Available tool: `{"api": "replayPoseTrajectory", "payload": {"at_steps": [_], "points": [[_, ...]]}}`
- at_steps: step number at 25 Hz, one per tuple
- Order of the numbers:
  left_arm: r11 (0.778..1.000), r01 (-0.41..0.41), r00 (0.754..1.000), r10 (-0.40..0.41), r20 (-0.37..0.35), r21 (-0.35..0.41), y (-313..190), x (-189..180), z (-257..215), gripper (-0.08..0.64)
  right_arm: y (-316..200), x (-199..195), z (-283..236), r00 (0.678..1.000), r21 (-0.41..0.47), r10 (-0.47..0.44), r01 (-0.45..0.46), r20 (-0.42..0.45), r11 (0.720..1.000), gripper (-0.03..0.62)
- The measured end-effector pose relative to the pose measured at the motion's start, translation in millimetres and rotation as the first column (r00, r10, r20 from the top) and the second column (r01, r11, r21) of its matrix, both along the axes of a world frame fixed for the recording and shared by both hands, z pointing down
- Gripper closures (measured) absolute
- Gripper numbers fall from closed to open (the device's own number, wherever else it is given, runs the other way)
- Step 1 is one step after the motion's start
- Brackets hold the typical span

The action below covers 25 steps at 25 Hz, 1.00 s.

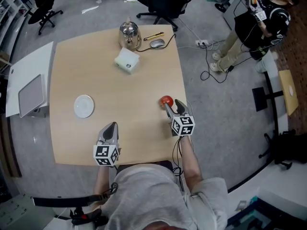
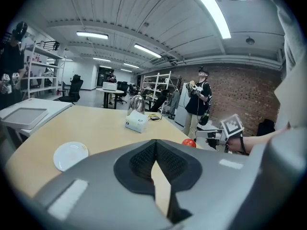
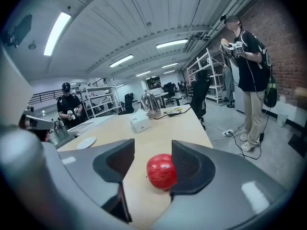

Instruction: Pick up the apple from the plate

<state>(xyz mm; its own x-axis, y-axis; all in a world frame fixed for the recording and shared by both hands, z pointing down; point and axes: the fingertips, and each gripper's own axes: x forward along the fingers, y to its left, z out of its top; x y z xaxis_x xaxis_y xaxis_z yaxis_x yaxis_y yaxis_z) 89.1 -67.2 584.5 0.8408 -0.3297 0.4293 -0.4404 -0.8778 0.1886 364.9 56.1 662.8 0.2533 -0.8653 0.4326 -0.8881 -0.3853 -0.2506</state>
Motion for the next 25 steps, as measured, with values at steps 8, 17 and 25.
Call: {"api": "replayPoseTrajectory", "payload": {"at_steps": [8, 17, 25], "points": [[0.999, -0.033, 0.999, 0.034, -0.030, 0.039, -4, -9, -11, 0.541, -4, -29, -31, 0.999, 0.038, -0.013, 0.015, -0.049, 0.999, 0.418], [0.996, -0.065, 0.995, 0.070, -0.077, 0.064, -4, -18, -29, 0.541, 0, -67, -61, 0.993, 0.056, -0.010, 0.016, -0.118, 0.998, 0.480], [0.993, -0.091, 0.990, 0.099, -0.101, 0.077, -10, -26, -36, 0.541, 5, -96, -80, 0.988, 0.065, 0.007, 0.003, -0.153, 0.998, 0.529]]}}
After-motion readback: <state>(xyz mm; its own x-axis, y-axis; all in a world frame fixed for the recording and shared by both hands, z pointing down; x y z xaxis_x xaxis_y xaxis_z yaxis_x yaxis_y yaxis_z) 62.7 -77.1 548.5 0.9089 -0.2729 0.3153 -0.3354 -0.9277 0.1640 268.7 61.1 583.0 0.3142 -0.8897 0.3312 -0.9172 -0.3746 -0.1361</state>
